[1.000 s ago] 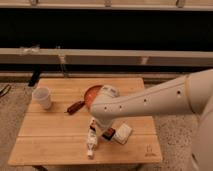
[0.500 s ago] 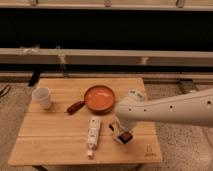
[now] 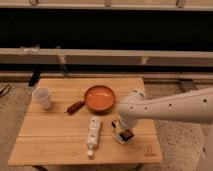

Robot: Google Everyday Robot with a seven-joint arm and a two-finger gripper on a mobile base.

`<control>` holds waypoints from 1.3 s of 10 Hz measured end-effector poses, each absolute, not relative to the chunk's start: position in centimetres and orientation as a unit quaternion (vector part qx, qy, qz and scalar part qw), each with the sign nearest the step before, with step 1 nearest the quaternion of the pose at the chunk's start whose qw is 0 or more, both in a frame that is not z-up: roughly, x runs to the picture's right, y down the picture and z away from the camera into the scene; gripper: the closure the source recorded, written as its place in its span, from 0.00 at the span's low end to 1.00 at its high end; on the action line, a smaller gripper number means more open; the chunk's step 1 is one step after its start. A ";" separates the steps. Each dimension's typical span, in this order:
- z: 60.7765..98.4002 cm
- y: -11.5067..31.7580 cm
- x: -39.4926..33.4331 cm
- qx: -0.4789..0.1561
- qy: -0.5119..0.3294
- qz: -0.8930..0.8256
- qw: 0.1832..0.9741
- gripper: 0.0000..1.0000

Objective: Place the eraser on the white sponge

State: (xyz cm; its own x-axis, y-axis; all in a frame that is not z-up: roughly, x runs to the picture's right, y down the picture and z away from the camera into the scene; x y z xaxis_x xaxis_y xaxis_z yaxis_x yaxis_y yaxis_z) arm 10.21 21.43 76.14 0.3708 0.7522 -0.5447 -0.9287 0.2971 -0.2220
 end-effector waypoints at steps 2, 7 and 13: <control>77.0 21.9 9.6 -0.257 0.174 0.532 0.788 0.98; 78.0 21.3 10.0 -0.237 0.186 0.529 0.793 0.50; 77.3 21.5 11.6 -0.230 0.198 0.532 0.790 0.22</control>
